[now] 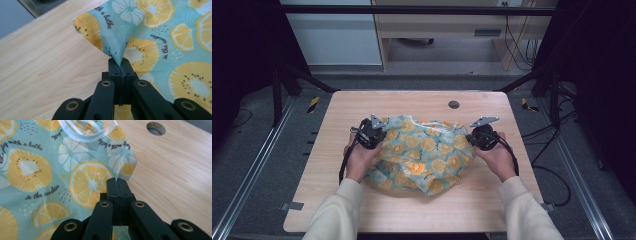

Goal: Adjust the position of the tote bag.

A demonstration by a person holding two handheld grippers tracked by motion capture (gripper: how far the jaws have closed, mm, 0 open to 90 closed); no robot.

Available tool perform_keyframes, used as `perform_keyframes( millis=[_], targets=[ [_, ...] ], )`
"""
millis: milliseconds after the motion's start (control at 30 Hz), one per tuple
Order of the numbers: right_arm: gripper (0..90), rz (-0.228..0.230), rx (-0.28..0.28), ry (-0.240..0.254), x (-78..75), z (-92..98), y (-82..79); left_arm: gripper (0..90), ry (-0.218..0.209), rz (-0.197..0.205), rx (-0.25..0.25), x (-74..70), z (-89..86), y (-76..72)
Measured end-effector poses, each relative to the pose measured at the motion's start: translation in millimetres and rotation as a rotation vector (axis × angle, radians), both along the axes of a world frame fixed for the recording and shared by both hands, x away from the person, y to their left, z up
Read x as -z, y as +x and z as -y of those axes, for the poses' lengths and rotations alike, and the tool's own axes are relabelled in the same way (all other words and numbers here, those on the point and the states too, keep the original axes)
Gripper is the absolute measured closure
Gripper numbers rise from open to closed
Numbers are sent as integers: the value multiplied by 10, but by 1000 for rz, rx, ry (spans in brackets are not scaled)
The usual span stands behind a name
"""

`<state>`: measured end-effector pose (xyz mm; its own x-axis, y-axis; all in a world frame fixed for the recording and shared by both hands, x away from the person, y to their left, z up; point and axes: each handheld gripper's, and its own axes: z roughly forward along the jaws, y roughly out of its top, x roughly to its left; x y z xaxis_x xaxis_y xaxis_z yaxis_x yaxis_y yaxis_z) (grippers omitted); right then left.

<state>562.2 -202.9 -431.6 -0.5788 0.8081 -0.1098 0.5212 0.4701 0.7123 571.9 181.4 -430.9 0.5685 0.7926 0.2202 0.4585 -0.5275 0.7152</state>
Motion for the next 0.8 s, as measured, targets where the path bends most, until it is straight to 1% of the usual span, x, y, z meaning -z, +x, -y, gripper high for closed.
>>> perform_keyframes(
  millis=[33,67,167,200,233,267,400,467,533,633,700,733,767,800],
  targets=[
    [900,0,0,0,0,0,0,900,0,0,0,0,0,0],
    [900,9,-1,-2,-36,22,-20,900,-1,8,-1,-24,-3,-8],
    [900,20,-6,-1,-77,45,-38,900,1,32,2,-92,-4,-22],
    [900,30,-6,-4,-94,53,-44,900,9,48,8,-112,-5,-21],
    [900,35,-6,-2,-113,61,-53,900,10,52,8,-123,-2,-23],
    [900,48,-11,-3,-141,70,-63,900,14,52,5,-145,6,-35],
    [900,61,-24,-13,-182,85,-78,900,13,57,8,-169,0,-41],
    [900,70,-25,-7,-206,96,-91,900,17,51,15,-172,-2,-51],
    [900,80,-32,1,-234,112,-106,900,25,56,18,-172,0,-67],
    [900,89,-32,5,-257,120,-120,900,17,69,23,-198,-12,-88],
    [900,100,-38,7,-280,130,-130,900,10,68,29,-222,-26,-97],
    [900,109,-39,15,-305,139,-140,900,13,71,32,-237,-32,-103],
    [900,109,-39,15,-305,139,-140,900,5,77,33,-256,-37,-113],
    [900,120,-42,16,-326,144,-144,900,3,79,35,-274,-43,-121]
  ],
)
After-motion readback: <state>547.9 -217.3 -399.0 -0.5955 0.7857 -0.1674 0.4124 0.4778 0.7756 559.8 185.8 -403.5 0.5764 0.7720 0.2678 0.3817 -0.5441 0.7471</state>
